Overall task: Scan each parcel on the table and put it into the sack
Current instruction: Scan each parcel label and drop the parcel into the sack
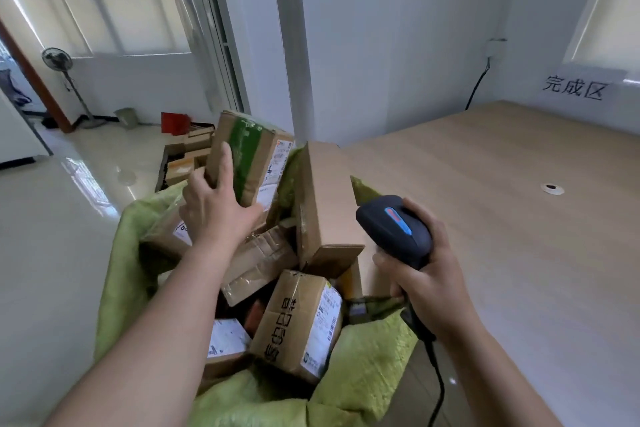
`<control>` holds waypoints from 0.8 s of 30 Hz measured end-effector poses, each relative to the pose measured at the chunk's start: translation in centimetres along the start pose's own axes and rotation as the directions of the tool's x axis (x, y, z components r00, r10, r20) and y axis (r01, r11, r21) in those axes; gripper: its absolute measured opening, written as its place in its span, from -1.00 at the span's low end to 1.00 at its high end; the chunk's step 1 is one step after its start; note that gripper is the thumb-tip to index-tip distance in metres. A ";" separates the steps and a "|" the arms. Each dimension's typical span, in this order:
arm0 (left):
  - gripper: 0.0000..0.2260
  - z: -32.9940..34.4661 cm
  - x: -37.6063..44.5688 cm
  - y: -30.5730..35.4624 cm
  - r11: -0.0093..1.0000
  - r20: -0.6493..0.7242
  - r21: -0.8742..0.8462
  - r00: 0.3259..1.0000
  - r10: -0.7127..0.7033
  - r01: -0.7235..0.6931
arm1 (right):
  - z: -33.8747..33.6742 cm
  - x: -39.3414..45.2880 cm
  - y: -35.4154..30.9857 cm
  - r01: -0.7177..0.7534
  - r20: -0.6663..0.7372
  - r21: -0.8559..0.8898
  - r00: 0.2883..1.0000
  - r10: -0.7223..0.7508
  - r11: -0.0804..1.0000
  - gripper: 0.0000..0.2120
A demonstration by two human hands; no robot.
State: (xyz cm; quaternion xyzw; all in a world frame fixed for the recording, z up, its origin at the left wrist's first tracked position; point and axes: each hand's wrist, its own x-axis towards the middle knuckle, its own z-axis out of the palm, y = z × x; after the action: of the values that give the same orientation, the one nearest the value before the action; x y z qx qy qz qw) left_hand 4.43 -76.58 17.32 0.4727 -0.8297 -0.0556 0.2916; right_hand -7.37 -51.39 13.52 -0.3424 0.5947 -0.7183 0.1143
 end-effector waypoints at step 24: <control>-0.39 4.9 -5.9 8.6 0.512 0.016 -0.787 0.819 0.574 -0.344 | -0.8 -5.3 -3.1 -0.150 -0.436 -0.243 0.899 0.030 0.958 -0.35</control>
State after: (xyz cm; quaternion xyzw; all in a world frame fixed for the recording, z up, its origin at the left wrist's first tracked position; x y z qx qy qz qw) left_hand -2.42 -67.96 13.87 0.0554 -0.8558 -0.3799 0.3466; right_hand -3.17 -46.87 14.48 -0.1607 0.7131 -0.6815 -0.0335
